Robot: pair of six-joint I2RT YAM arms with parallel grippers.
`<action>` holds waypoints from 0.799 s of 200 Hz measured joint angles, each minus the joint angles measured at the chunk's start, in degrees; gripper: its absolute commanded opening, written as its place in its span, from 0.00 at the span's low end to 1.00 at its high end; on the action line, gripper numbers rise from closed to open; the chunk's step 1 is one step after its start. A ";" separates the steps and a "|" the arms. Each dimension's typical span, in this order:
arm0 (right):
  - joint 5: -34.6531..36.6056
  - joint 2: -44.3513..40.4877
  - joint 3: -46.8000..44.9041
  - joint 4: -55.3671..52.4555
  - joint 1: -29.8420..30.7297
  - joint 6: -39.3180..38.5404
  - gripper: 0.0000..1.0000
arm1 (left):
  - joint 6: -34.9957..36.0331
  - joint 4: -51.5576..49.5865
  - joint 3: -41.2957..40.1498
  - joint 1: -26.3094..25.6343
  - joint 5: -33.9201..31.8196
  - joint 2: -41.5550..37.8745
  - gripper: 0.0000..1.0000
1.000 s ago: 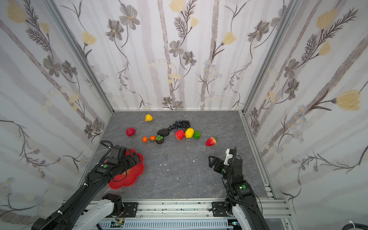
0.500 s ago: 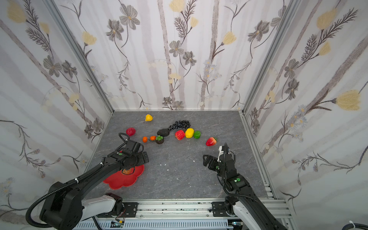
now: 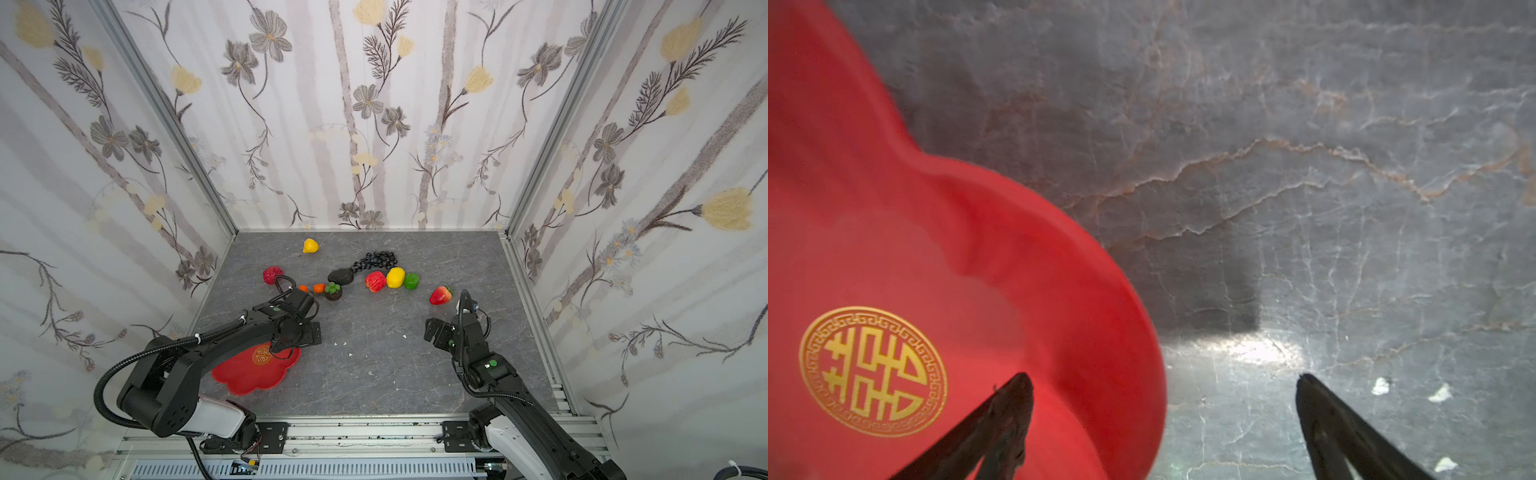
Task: Arrange fruit in a fruit bowl
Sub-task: Move the fruit bowl to the center of the table.
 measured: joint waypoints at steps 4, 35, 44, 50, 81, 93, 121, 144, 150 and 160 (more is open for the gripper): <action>0.09 0.24 0.02 -0.07 0.00 0.02 0.99 | 0.00 -0.02 0.13 -0.22 0.20 0.26 1.00; 0.70 1.05 0.59 -0.22 0.00 0.20 0.99 | 0.28 0.31 1.40 -1.53 2.75 2.12 1.00; 0.81 1.16 0.94 -0.59 0.00 0.20 0.99 | 0.48 0.39 2.19 -2.36 3.10 2.91 1.00; 0.87 1.18 1.18 -0.76 0.00 0.20 0.99 | 0.55 0.46 2.67 -2.89 3.52 3.34 1.00; 1.25 0.92 1.55 -2.21 0.04 0.20 0.99 | -0.17 1.22 5.11 -6.34 5.03 5.55 1.00; 1.29 0.57 1.55 -2.73 0.04 0.20 0.99 | -0.72 1.46 6.36 -7.89 5.11 6.64 1.00; 1.44 -0.17 1.70 -3.15 0.04 0.17 0.99 | -1.95 1.62 11.74 -12.66 6.01 11.43 1.00; 1.44 -0.66 1.88 -3.23 0.00 0.15 0.99 | -2.16 1.53 18.53 -16.98 6.80 17.09 1.00; 1.44 -0.79 1.92 -3.26 0.00 0.15 0.99 | -2.23 1.51 20.28 -18.27 6.84 18.53 1.00; 1.46 -1.20 1.95 -3.39 0.00 0.13 0.99 | -2.45 1.44 23.02 -20.37 7.32 20.81 1.00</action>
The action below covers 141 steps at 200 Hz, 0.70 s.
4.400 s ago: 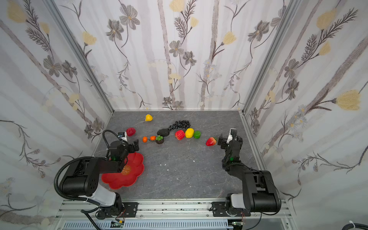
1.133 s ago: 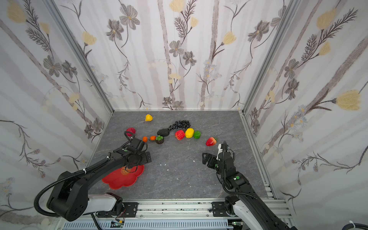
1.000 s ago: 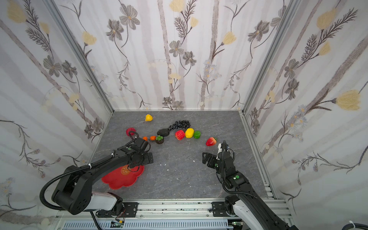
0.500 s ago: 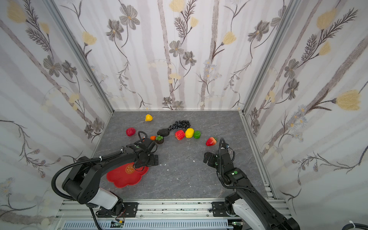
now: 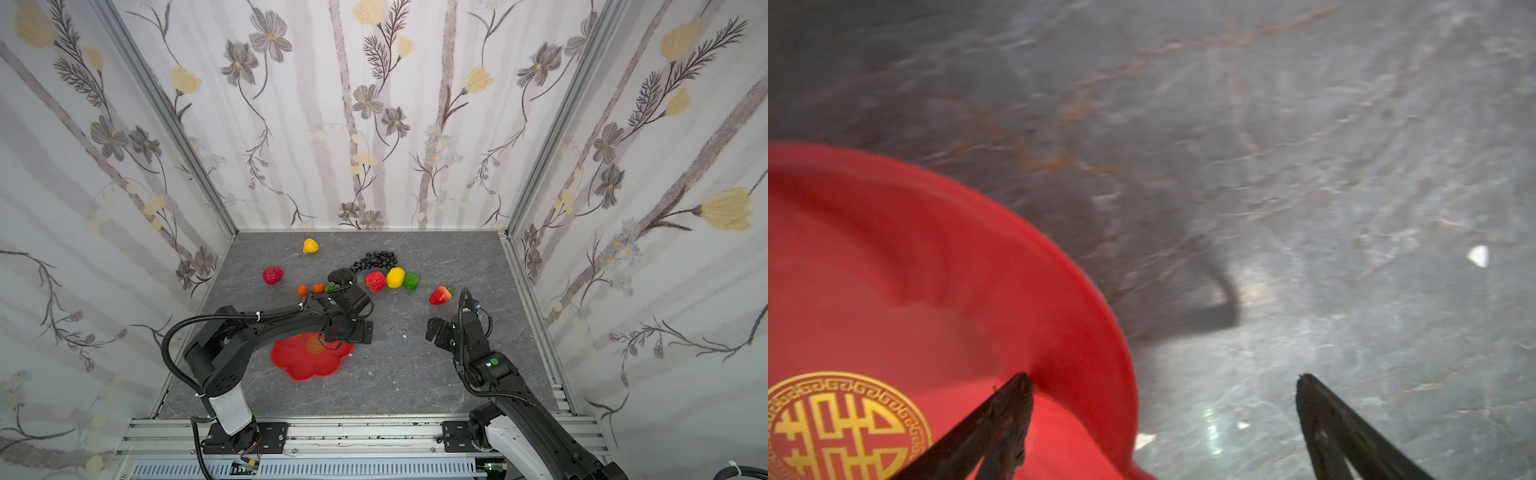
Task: Arrange fruit in a fruit bowl
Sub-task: Move the fruit bowl to the center of the table.
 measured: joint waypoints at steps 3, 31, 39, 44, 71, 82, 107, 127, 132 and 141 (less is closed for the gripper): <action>0.04 -0.15 0.00 -0.11 0.00 0.00 0.99 | -0.09 -0.09 0.72 -0.50 0.15 0.57 1.00; 1.07 -2.21 0.00 -2.01 -0.02 -0.17 0.99 | -0.92 -0.57 7.98 -4.94 2.12 5.79 1.00; 1.36 -2.84 0.02 -2.32 -0.04 -0.22 0.99 | -1.29 -0.31 9.70 -5.84 3.54 6.91 1.00; 1.49 -3.26 0.07 -2.60 -0.07 -0.42 0.99 | -1.57 -0.31 10.67 -6.25 4.55 7.48 1.00; 2.32 -5.68 0.92 -4.50 -0.07 -1.18 0.99 | -2.49 -0.02 17.09 -8.74 7.06 11.13 1.00; 2.69 -6.78 1.29 -5.01 -0.13 -1.86 0.99 | -2.56 0.37 19.17 -9.68 8.48 12.04 1.00; 3.21 -8.61 1.90 -6.54 -0.13 -2.14 0.99 | -2.49 0.35 19.89 -10.36 11.21 10.71 1.00; 3.41 -9.27 2.36 -7.04 -0.17 -2.14 0.99 | -1.99 -0.22 18.47 -8.83 10.56 5.27 1.00; 3.43 -9.29 2.47 -7.04 -0.17 -2.16 0.99 | -1.68 -0.22 17.81 -8.31 10.38 3.63 1.00; 3.41 -9.27 2.73 -7.04 -0.17 -2.16 0.99 | -0.70 -0.02 15.80 -6.93 9.94 0.13 1.00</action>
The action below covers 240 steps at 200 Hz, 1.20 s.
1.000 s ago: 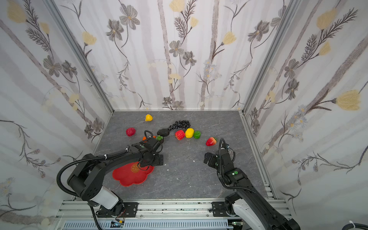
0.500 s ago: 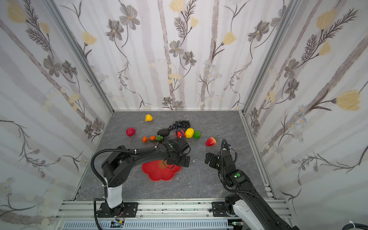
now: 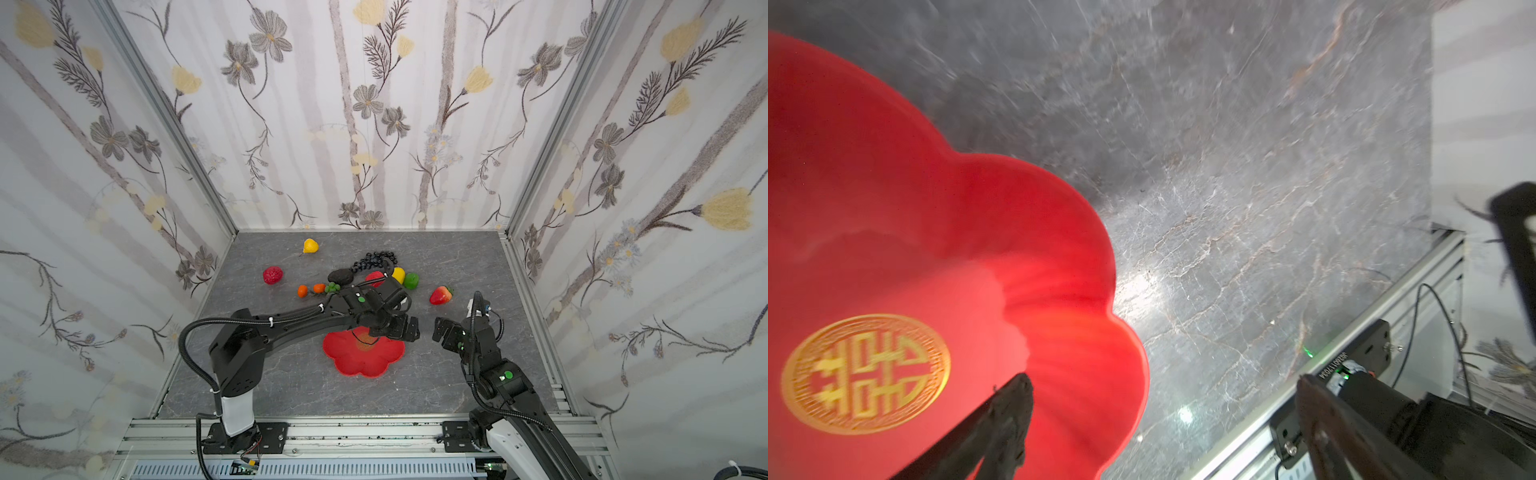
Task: Arrange fruit in a fruit bowl
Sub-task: Move the fruit bowl to the center of the table, then move the fruit bowl to the bottom-center of the table.
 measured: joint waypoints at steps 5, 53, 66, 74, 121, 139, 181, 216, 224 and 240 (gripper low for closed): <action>-0.02 0.20 0.20 0.00 0.00 0.00 0.99 | 0.02 0.26 -1.53 0.85 -0.46 -1.77 1.00; -2.80 7.52 0.98 3.08 0.02 0.76 0.99 | 0.35 0.48 -18.47 14.75 -5.01 -16.20 1.00; -4.63 11.69 1.90 4.92 0.07 1.64 0.99 | 0.24 1.46 -22.01 17.73 -5.90 -18.71 1.00; -6.03 14.73 2.71 6.05 0.09 2.38 0.99 | 0.02 2.64 -24.20 19.19 -5.88 -20.04 1.00; -13.18 32.00 10.47 11.06 1.51 5.66 0.99 | -2.45 11.08 -32.83 25.88 -4.37 -20.83 1.00; -14.71 37.77 13.55 11.56 2.75 5.66 0.99 | -3.56 14.86 -34.38 26.64 -2.27 -19.12 1.00; -17.64 50.95 22.91 11.47 5.35 4.37 0.99 | -6.12 22.88 -35.63 26.77 2.60 -13.90 1.00; -19.89 59.60 30.27 10.54 6.62 2.56 0.99 | -6.40 25.77 -35.01 26.80 5.16 -10.71 1.00; -20.37 61.00 31.43 10.36 6.86 2.03 0.99 | -6.47 26.36 -34.97 26.73 5.53 -10.51 1.00; -20.96 62.58 32.61 9.77 7.61 1.09 0.99 | -6.54 26.97 -34.86 26.29 6.05 -10.25 1.00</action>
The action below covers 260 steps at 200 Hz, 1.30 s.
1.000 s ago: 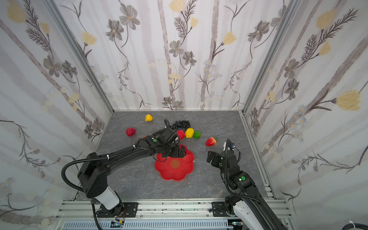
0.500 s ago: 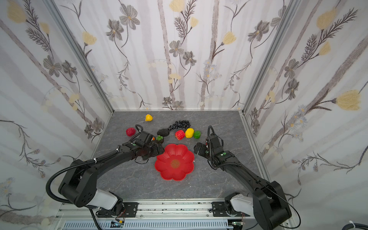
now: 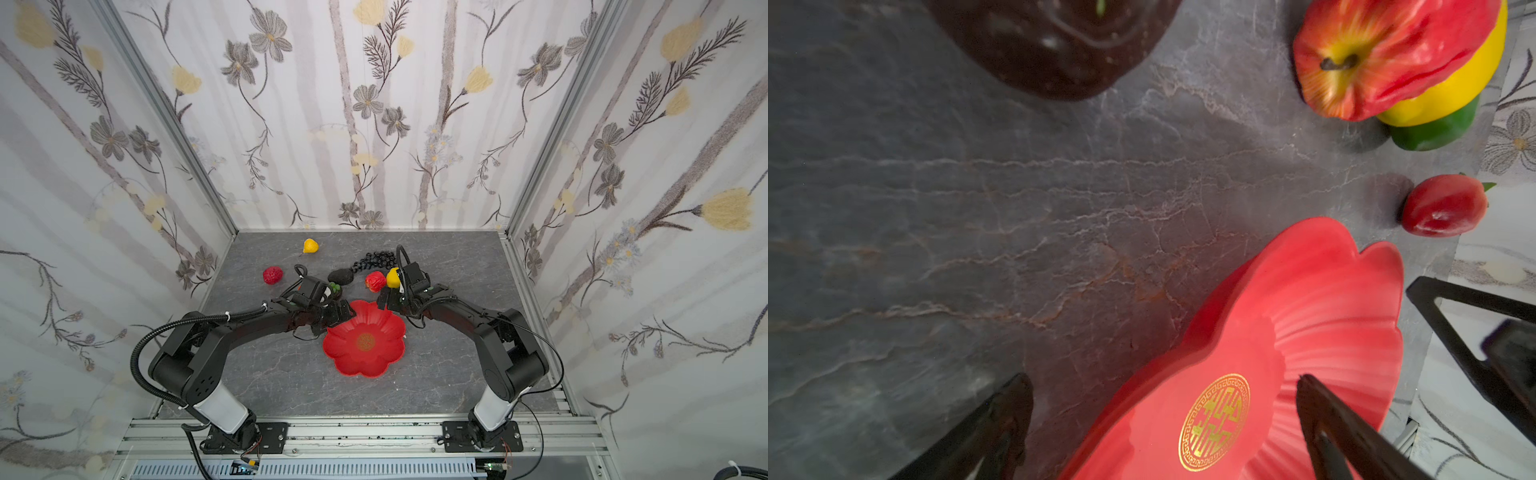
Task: Arrange fruit in a fruit bowl
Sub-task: Move the fruit bowl to the bottom-center of the table.
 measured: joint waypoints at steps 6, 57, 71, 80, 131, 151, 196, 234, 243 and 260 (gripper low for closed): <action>-0.28 0.17 0.15 -0.35 0.31 -0.22 0.99 | -0.02 0.07 0.02 -0.28 0.07 0.02 1.00; -0.57 -1.14 -1.77 -2.29 3.61 -2.10 0.99 | -0.79 -0.37 0.20 -5.27 -0.68 -0.66 1.00; -0.22 -2.47 -3.21 -2.21 5.29 -2.08 0.99 | -1.31 -0.37 -0.59 -6.75 -1.46 -1.73 1.00; 0.66 -3.28 -4.13 -2.19 6.51 -2.08 0.99 | -1.73 -0.66 -1.25 -7.63 -2.40 -2.47 1.00; 4.00 -8.22 -10.01 -3.61 12.59 -0.85 0.99 | -4.79 -1.07 -9.05 -10.47 -8.13 -10.95 1.00; 5.97 -9.60 -10.78 -4.76 12.76 -0.55 0.99 | -5.42 -1.36 -10.95 -10.36 -10.75 -13.57 1.00; 12.44 -10.93 -6.36 -9.18 12.87 -3.10 0.99 | -5.20 -2.91 -11.19 -9.25 -14.40 -17.88 1.00; 22.05 -12.87 -0.28 -12.26 12.33 -10.34 1.00 | -1.68 -7.65 -14.29 -6.47 -22.14 -30.32 1.00; 23.34 -12.24 1.73 -12.61 11.69 -11.91 0.99 | -0.61 -8.76 -15.58 -5.99 -24.52 -34.40 1.00; 24.63 -9.31 6.27 -12.50 10.51 -14.71 0.99 | 1.68 -9.88 -18.32 -5.40 -28.46 -41.66 1.00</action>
